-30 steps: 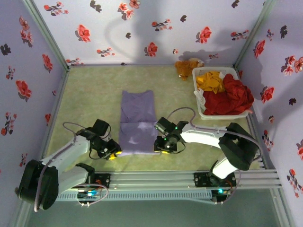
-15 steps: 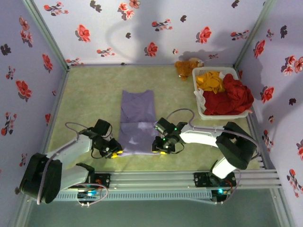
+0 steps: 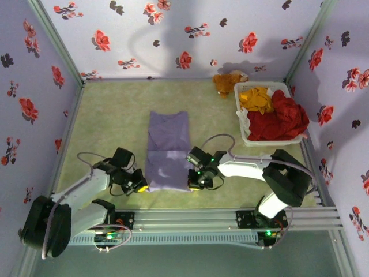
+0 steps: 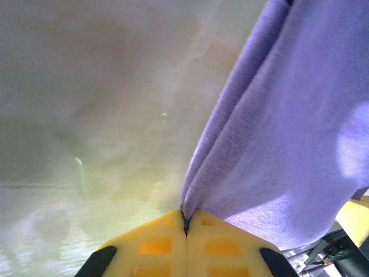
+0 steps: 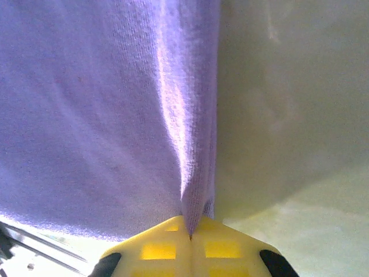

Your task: Fold and stack the t-shirts

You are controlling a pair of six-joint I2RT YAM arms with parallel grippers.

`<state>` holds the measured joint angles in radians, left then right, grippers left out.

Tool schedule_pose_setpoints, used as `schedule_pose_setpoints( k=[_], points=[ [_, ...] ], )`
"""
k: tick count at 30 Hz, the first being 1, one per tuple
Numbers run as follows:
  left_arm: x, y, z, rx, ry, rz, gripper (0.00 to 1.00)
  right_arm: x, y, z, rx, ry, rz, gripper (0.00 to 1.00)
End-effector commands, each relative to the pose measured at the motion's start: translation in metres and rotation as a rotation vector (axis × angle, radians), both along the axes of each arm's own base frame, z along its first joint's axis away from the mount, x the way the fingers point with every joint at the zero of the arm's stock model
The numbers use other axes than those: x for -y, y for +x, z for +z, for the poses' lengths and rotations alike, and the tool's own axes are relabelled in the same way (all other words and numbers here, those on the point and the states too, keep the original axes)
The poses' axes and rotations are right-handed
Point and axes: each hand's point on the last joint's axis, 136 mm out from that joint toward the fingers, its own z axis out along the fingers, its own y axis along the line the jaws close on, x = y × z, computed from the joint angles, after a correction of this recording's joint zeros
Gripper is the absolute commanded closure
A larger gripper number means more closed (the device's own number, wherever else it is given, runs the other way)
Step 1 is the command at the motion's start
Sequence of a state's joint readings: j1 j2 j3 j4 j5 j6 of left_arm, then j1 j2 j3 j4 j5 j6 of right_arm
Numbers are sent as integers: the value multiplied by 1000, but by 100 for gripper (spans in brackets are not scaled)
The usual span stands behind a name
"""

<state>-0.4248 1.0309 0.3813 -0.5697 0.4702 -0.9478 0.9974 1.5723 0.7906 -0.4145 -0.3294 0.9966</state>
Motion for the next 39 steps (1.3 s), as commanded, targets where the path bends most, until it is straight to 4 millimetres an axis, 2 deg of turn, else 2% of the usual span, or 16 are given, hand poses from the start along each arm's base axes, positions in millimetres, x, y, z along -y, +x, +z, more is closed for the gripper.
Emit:
schedule_pose_setpoints(
  k=[1,7,10,13,17,20,24,29,33,39],
  points=[
    [-8,-26,-7,-76,26,24,100,17,-17,-5,-13,-106,29,100],
    [-7,-34,16,-48,20,45,100,11,-37,8,-12,-104,58,100],
    [-7,-33,31,-32,13,56,100,9,-34,24,29,-87,43,100],
    [-2,-24,52,6,-9,53,100,14,-19,47,104,-91,12,100],
    [11,-3,82,45,-17,2,100,9,1,74,156,-42,-22,100],
    [16,15,101,63,17,-59,100,13,19,90,184,-35,-37,100],
    [23,48,117,99,14,-74,100,16,48,104,197,14,-73,100],
    [27,93,128,143,-21,-70,100,15,82,112,210,45,-77,100],
    [27,126,126,154,-55,-48,100,11,110,118,225,58,-70,100],
    [19,158,128,160,-87,-21,100,1,147,121,224,66,-54,100]
  ],
)
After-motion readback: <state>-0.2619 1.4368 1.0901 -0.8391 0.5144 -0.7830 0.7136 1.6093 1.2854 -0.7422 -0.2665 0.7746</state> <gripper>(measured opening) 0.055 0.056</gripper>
